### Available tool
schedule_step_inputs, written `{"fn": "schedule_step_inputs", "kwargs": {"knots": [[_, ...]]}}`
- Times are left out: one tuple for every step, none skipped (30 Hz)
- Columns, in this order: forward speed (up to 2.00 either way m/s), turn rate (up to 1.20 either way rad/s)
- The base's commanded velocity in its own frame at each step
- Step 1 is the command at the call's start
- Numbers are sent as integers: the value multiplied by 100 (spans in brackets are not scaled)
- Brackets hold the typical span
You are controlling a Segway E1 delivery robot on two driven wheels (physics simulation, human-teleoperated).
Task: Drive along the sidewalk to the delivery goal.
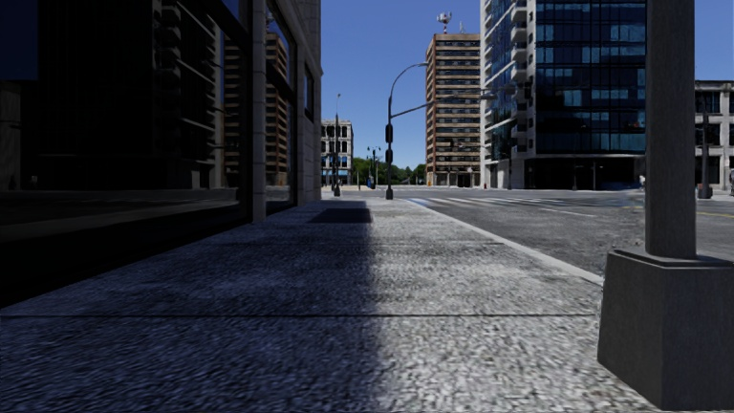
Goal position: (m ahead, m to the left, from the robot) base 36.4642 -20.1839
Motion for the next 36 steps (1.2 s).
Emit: {"fn": "schedule_step_inputs", "kwargs": {"knots": [[200,0],[200,0],[200,0],[200,0],[200,0],[200,0],[200,0],[200,0],[200,0],[200,0],[200,0],[200,0],[200,0],[200,0],[200,0],[200,0],[200,0],[200,0],[200,0],[200,0],[200,0],[200,0],[200,0],[200,0],[200,0],[200,0],[200,0],[200,0],[200,0],[200,0],[200,0],[200,0],[200,0],[200,0],[200,0],[200,0]]}}
